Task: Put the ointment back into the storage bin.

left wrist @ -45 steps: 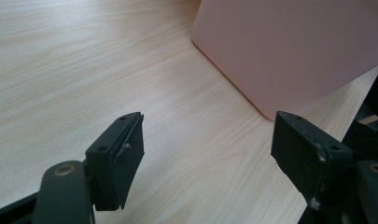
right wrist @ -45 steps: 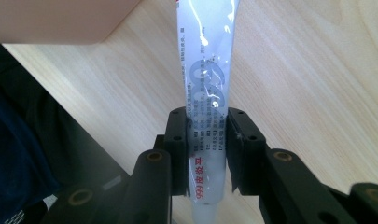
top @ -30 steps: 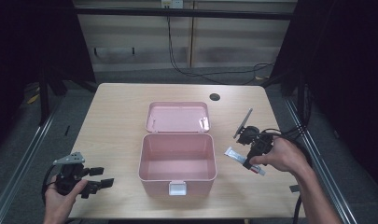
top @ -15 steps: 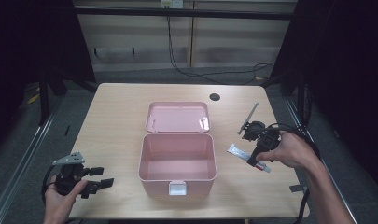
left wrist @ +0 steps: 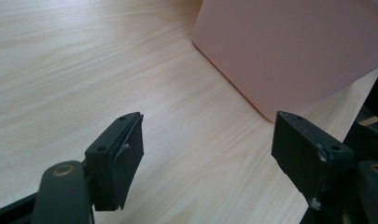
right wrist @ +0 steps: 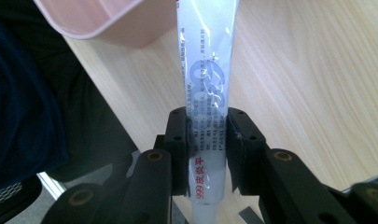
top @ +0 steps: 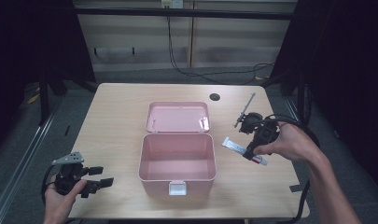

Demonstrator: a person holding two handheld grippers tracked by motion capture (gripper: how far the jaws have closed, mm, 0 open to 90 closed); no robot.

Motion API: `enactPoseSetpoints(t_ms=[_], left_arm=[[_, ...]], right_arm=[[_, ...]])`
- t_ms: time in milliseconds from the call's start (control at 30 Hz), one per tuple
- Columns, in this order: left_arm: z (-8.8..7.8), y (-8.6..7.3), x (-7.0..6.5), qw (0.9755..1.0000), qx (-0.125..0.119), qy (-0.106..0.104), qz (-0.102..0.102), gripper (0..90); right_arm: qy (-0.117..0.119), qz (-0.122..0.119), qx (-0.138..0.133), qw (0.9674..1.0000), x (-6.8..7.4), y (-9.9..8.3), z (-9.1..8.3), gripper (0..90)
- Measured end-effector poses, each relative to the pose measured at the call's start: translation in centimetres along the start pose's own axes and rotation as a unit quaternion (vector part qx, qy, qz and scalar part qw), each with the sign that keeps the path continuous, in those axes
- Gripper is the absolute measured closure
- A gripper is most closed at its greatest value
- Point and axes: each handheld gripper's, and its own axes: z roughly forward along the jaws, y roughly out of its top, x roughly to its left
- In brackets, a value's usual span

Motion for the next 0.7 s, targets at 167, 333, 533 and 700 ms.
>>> enactPoseSetpoints(t_ms=[167,333,533,700], left_arm=[[0.0,0.0,0.0,1.0,0.0,0.0,0.0,25.0],[0.0,0.0,-0.1,1.0,0.0,0.001,0.0,24.9],[0.0,0.0,0.0,1.0,0.0,-0.001,0.001,24.8],[-0.1,0.0,0.0,1.0,0.0,0.0,0.002,24.8]], right_arm=[[0.002,-0.018,0.003,0.9998,0.6,1.4,-0.1,72.2],[0.002,-0.048,0.004,0.9988,1.4,2.7,-0.3,72.2],[0.008,-0.078,0.002,0.9969,2.3,4.3,-0.1,72.1],[0.01,-0.092,0.006,0.9957,2.9,5.6,0.2,72.2]])
